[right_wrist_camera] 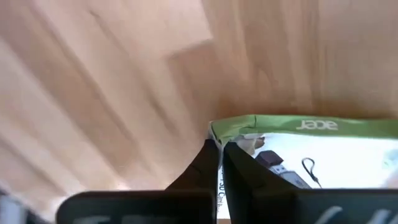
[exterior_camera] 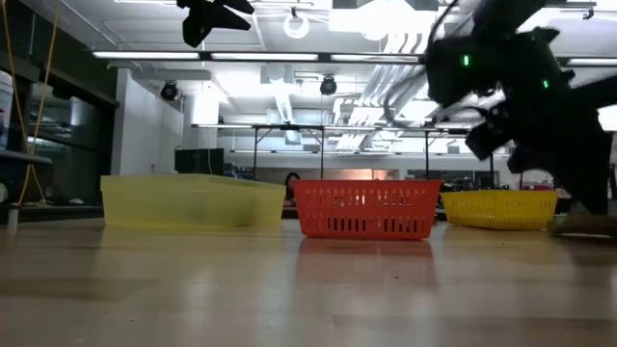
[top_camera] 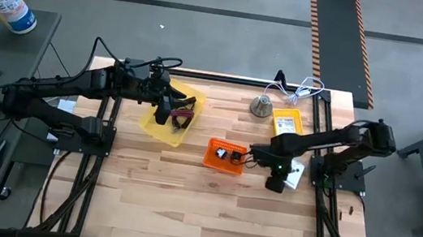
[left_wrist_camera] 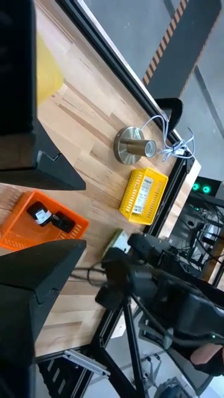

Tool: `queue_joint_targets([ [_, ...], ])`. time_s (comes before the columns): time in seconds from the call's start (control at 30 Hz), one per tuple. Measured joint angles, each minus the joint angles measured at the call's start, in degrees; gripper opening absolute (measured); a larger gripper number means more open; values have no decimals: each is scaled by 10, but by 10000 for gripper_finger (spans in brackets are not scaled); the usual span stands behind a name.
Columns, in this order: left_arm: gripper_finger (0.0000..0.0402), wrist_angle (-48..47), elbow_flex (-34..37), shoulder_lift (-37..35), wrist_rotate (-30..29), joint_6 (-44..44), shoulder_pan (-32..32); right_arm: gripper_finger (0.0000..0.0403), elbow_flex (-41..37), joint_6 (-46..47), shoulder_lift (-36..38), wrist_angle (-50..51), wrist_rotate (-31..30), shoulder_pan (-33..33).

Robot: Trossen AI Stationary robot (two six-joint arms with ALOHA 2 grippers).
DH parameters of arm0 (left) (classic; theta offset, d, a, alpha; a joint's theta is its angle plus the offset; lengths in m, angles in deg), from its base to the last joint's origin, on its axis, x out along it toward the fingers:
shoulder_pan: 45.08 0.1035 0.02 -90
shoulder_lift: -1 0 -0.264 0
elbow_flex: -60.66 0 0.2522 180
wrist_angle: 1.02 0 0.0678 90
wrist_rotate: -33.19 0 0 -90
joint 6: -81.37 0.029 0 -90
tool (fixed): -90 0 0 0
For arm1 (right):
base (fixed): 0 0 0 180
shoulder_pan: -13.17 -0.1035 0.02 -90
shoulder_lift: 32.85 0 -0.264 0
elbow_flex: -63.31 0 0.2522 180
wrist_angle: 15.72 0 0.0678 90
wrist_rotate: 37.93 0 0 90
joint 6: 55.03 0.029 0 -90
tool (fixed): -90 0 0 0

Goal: Pick and place items into bin
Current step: Put the white card reader box into the yellow bin

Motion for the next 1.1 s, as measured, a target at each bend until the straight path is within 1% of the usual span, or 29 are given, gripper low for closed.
queue_joint_targets([
  [0.23, 124, 0, 0, 0, 0, 0, 0, 0, 95, 77, 48, 84, -8, -28],
  [0.37, 124, 0, 0, 0, -4, 0, 0, 0, 169, 91, 62, 168, -41, -37],
  [0.5, 124, -1, 0, 0, -4, 0, 0, 0, 252, 78, 67, 250, -81, -37],
  [0.57, 124, -1, 0, 0, -4, 0, 0, 0, 293, 42, 67, 282, -128, -36],
  [0.63, 124, -1, 0, 0, -4, 0, 0, 0, 321, -8, 68, 291, -171, -27],
  [0.7, 124, -1, 0, 0, -4, 1, 0, 0, 336, -66, 68, 291, -205, -11],
  [0.77, 124, -1, 0, 0, -4, 6, 0, 0, 336, -127, 68, 290, -227, 8],
  [0.83, 124, -1, 0, 2, -4, 11, 0, 0, 326, -188, 68, 287, -243, 30],
  [0.93, 124, -2, 0, 2, -4, 13, 0, 0, 292, -267, 68, 272, -247, 73],
  [1.1, 124, -2, 0, 2, -4, 13, 0, 0, 220, -371, 67, 243, -259, 140],
])
